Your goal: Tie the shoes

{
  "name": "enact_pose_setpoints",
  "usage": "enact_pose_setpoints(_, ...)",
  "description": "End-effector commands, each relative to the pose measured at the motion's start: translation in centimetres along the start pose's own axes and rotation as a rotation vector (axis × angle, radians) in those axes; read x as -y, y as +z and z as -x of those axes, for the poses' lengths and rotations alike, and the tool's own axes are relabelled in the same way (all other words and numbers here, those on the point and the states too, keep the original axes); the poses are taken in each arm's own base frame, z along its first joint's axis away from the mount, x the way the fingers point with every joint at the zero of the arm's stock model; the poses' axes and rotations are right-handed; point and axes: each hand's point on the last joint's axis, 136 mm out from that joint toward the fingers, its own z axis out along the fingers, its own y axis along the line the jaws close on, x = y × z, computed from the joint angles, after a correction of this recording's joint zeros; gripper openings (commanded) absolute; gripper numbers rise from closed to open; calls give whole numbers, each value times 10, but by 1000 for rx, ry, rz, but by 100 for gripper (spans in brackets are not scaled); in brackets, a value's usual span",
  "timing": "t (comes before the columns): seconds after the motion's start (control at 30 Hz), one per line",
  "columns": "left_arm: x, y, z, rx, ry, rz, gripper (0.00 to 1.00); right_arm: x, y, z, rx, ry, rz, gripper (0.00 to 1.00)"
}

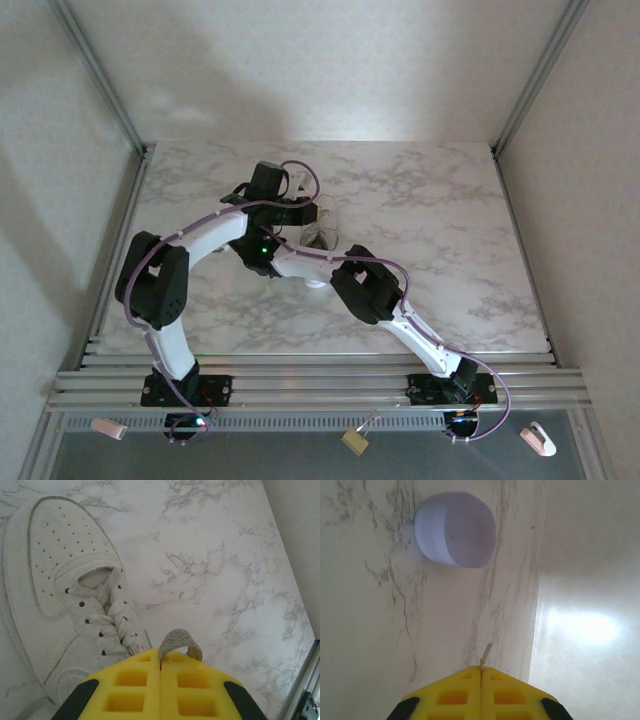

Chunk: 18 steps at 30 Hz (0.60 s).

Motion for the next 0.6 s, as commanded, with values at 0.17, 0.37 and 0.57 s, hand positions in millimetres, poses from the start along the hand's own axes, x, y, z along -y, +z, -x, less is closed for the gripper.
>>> enact_pose_setpoints(0.17, 0, 5, -7, -22, -28, -5, 0, 7, 19, -26, -71, 55, 10, 35)
enact_pose_setpoints(0.37, -1, 6, -7, -23, -28, -4, 0, 11, 10, -17, -41, 80, 16, 43)
enact_pose_setpoints(0.57, 3, 6, -4, -19, -27, -23, 0, 24, -32, 14, 66, 133, 14, 42)
